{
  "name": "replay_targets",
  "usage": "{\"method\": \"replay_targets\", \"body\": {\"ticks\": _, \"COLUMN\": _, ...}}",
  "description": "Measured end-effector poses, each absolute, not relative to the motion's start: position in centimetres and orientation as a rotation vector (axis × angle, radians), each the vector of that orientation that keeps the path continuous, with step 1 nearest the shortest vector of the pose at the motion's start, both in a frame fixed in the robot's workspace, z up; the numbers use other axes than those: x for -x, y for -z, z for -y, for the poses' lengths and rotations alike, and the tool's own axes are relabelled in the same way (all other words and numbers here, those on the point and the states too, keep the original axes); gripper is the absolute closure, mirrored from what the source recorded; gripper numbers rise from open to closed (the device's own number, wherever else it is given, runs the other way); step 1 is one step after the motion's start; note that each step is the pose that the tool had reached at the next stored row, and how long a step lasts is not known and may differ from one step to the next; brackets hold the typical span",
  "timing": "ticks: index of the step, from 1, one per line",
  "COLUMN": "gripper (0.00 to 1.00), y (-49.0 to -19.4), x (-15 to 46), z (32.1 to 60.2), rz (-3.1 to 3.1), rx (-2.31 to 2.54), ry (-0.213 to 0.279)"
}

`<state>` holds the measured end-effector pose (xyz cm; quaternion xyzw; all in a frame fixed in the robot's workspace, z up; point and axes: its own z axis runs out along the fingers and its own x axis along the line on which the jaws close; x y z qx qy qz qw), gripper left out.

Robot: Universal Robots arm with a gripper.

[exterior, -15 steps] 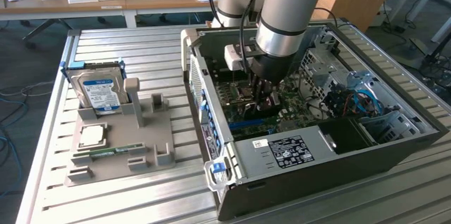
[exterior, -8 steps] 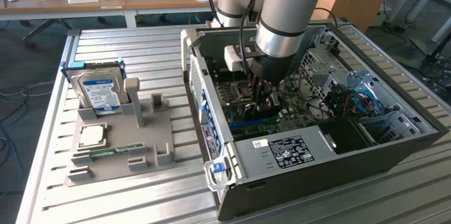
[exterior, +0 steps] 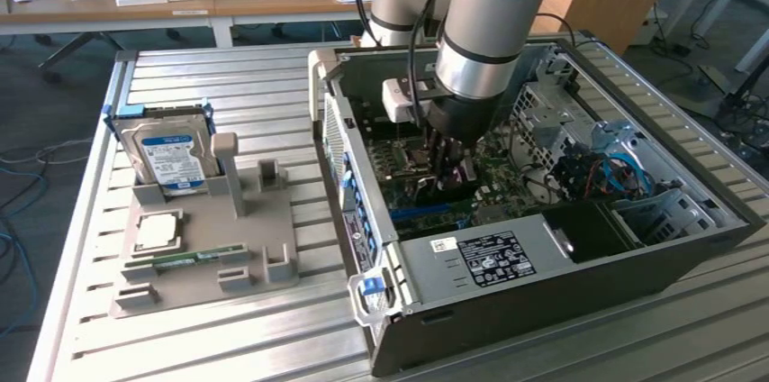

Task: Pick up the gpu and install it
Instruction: 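Insert the gpu into the slot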

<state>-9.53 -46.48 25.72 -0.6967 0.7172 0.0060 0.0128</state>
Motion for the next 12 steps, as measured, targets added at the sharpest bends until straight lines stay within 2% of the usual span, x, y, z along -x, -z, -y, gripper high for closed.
{"method": "replay_targets", "body": {"ticks": 12, "gripper": 0.74, "y": -25.36, "x": 9.54, "z": 46.48, "rz": -2.235, "rx": 2.171, "ry": -0.019}}
